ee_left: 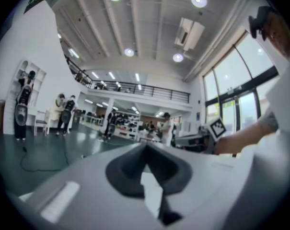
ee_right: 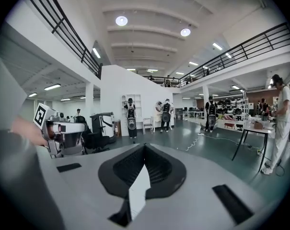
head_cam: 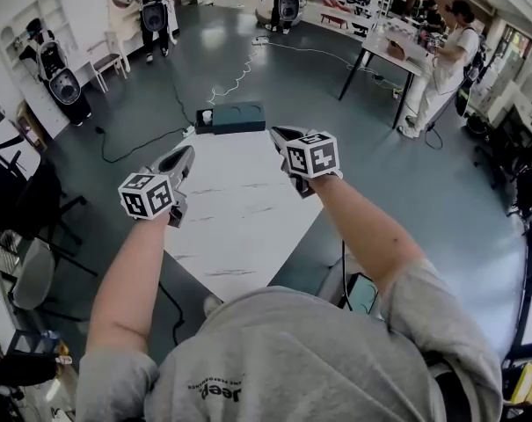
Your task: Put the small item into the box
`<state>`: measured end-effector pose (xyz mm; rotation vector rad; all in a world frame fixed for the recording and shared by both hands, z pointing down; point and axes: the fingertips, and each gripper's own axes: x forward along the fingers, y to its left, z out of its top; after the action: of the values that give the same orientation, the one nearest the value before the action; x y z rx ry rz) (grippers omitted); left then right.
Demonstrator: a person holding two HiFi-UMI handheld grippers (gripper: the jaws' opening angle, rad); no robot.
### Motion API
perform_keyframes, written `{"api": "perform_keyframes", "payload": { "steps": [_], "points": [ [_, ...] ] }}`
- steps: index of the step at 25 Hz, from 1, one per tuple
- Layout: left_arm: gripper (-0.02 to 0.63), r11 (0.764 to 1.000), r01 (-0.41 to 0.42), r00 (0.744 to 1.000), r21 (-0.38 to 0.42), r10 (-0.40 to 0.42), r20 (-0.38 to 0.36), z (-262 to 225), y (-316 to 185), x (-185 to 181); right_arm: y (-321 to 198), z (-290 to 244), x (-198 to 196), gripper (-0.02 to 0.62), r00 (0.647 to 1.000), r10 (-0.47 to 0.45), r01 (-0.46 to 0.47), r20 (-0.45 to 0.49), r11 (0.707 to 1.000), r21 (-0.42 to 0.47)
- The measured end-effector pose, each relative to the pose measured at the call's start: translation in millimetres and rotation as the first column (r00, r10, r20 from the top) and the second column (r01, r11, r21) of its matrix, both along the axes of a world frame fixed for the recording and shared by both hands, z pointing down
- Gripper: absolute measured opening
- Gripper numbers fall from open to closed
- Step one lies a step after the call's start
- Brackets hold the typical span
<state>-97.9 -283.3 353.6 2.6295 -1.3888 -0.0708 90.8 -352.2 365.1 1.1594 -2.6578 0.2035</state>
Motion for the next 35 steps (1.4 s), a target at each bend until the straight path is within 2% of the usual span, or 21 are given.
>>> {"api": "perform_keyframes", "payload": {
  "steps": [5, 9, 17, 23, 29, 35],
  "points": [
    [0.005, 1.0, 0.009, 1.0, -0.018, -0.008, 0.026, 10.4, 26.8, 13.7, 19.1, 8.5, 7.0, 0.006, 0.999, -0.023, 0.024, 0.025, 0.999, -0.028],
    [0.005, 0.999, 0.018, 1.0, -0.036, -0.018, 0.011, 17.3, 42.6, 15.8, 35.1, 13.6, 6.3, 0.006, 0.998, -0.037, 0.04, 0.057, 0.998, -0.049],
    [0.005, 0.998, -0.018, 1.0, -0.055, 0.018, -0.003, 31.4, 75.1, 8.4, 83.6, 28.4, 3.9, 0.005, 0.996, -0.082, 0.084, 0.033, 0.995, -0.05],
    [0.005, 0.995, -0.096, 0.995, -0.04, 0.096, 0.006, 33.9, 83.7, -7.2, 99.1, 31.7, -15.2, 0.006, 0.998, -0.049, 0.05, 0.033, 0.997, -0.05],
    [0.005, 0.982, -0.18, 0.984, -0.054, 0.179, -0.02, 41.5, 101.0, -23.6, 118.1, 49.2, -34.0, 0.005, 0.999, -0.003, 0.005, 0.038, 0.999, -0.052],
    [0.005, 0.983, -0.171, 0.985, -0.062, 0.17, -0.025, 51.7, 111.4, -49.8, 124.3, 55.4, -39.4, 0.005, 0.997, 0.023, -0.018, 0.07, 0.997, -0.077]
  ]
}}
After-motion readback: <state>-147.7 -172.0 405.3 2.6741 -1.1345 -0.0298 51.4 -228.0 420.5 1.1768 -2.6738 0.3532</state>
